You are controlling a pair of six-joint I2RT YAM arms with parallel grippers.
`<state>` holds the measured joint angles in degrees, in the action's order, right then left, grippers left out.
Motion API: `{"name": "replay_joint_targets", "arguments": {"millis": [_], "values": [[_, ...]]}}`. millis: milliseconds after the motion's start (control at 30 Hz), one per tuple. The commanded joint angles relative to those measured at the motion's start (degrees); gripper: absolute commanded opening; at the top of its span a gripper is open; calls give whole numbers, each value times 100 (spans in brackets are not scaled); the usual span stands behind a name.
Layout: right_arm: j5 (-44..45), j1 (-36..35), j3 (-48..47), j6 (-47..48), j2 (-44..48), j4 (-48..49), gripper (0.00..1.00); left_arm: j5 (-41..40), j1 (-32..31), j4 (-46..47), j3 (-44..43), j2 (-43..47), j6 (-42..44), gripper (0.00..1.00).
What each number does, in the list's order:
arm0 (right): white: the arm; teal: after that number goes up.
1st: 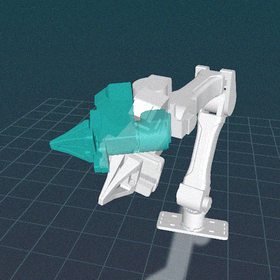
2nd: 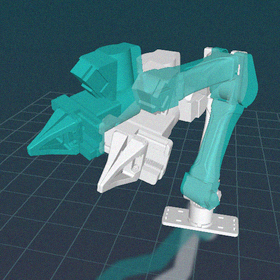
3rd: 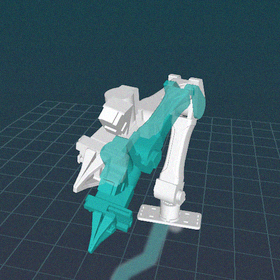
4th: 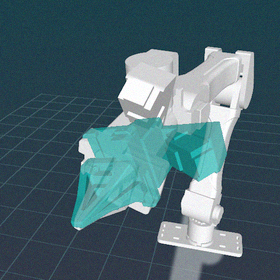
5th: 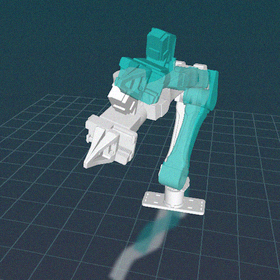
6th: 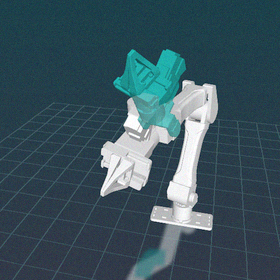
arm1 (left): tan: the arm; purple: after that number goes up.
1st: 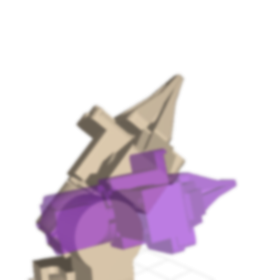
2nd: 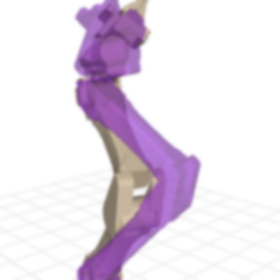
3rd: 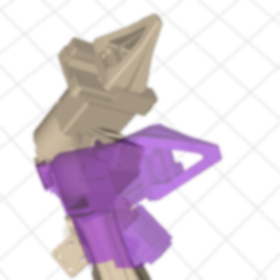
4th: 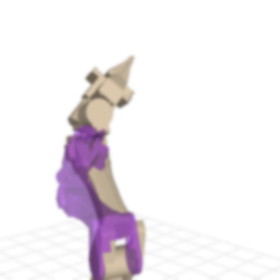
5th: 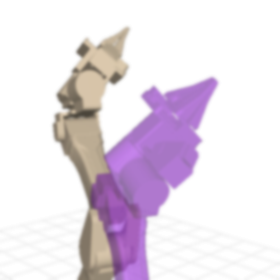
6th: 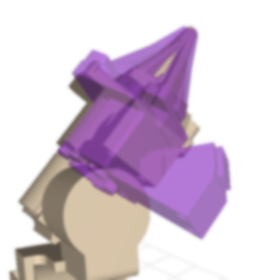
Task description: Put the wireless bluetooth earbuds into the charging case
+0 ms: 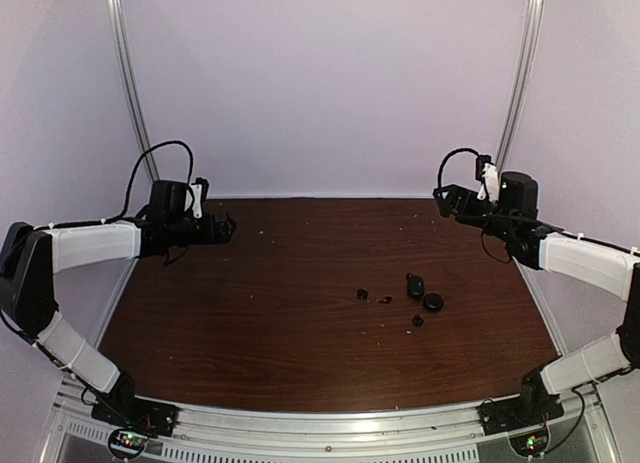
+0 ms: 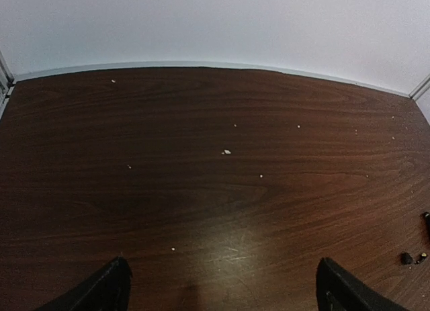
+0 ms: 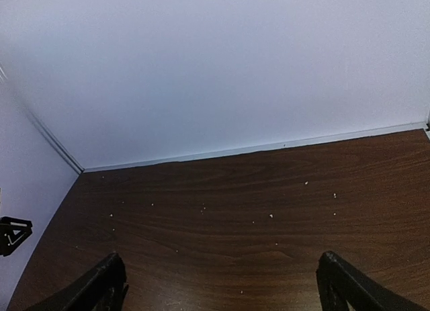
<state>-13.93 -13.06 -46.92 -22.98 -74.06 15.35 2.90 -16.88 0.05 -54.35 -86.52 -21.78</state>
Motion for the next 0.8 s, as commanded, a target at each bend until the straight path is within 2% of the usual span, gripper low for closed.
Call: {"name": "replay_joint_targets", "arguments": {"millis": [0, 500, 767], "values": [[582, -370, 63, 294, 28, -611, 100, -508, -361, 899, 322, 31, -3, 98], [1024, -1161, -573, 838, -950, -3019, 99, -749, -927, 1869, 1026, 666, 121, 98], [1452, -1480, -691, 777, -1522, -3345, 85, -978, -1009, 1788, 790, 561, 18, 98]]}}
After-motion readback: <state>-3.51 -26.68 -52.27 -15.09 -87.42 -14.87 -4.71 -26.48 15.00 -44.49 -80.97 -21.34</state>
